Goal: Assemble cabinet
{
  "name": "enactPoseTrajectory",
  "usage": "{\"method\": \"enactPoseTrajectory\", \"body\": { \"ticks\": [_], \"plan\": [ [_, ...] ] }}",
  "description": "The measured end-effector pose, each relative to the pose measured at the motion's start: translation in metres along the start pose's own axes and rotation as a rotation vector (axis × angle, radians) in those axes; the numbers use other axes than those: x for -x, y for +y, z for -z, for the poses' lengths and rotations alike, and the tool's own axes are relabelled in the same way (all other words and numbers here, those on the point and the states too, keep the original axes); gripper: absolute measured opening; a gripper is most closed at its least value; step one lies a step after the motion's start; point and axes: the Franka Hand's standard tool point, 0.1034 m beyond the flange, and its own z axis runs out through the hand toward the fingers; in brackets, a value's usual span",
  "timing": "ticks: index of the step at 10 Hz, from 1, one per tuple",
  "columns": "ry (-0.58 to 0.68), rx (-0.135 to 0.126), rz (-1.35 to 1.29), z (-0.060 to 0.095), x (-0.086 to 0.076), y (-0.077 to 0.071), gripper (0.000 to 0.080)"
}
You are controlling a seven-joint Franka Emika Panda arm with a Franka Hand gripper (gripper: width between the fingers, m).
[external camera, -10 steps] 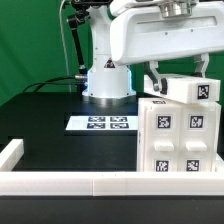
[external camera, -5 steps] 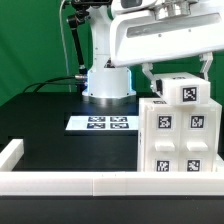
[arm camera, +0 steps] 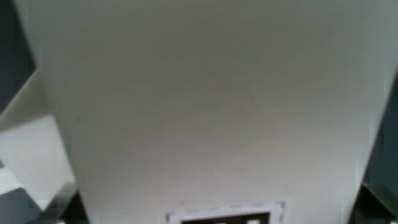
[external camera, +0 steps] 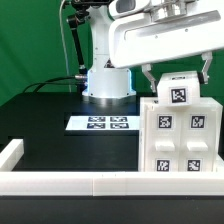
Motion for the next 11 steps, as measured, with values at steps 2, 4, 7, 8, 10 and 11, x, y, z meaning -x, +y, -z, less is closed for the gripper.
{"method": "enactPoseTrajectory", "body": {
  "ticks": [2,4,7,8,10,11],
  "plan": [
    [0.008,-0.01,-0.19,-0.0002,0.0024,0.0012,0.0557],
    [0.008,-0.013,-0.327,-0.0004,0.0031,0.0008,0.0557],
    [0.005,-0.028,-0.599,-0.0007,0.0036,0.0009,0.0557],
    [0.001,-0.033,-0.668,-0.0008,0.0036,0.001,0.0557],
    [-0.009,-0.04,-0.856,-0.0009,0.0038,0.0013,0.0557],
    [-0.01,-0.04,-0.901,-0.0008,0.0033,0.0021,0.0557]
  ]
}}
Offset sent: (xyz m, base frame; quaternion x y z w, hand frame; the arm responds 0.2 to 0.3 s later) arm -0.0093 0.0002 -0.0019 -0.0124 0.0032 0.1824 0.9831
